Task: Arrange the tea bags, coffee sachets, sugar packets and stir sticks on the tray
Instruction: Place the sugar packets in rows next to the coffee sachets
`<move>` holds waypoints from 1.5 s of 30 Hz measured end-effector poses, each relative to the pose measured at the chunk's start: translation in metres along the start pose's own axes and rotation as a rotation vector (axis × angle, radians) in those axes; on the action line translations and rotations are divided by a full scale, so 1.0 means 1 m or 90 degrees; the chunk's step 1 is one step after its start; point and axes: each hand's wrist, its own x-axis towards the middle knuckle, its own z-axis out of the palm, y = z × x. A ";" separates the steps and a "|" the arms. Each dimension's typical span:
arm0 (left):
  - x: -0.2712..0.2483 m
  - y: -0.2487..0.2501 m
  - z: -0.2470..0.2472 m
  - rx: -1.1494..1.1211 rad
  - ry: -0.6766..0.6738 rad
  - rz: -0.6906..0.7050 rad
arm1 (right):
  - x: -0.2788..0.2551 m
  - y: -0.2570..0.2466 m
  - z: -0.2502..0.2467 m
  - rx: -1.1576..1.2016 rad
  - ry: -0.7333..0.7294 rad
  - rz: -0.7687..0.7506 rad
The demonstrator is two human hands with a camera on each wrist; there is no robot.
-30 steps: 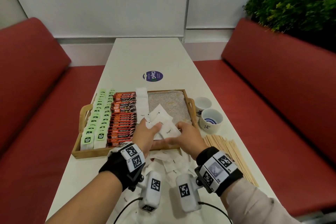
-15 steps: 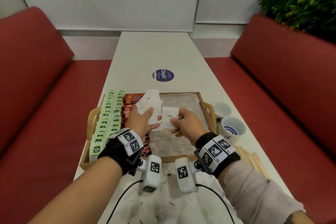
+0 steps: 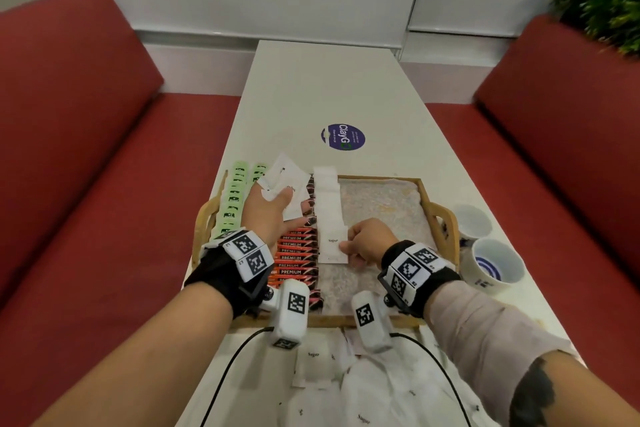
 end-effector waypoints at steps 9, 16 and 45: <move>0.006 -0.008 -0.007 -0.005 0.007 -0.023 | 0.009 -0.003 0.005 -0.012 -0.025 0.069; 0.007 -0.014 -0.007 0.005 0.006 -0.031 | 0.010 -0.002 0.007 -0.076 0.012 0.034; -0.022 -0.020 0.001 0.046 -0.047 -0.032 | -0.026 -0.019 -0.010 0.210 0.059 -0.252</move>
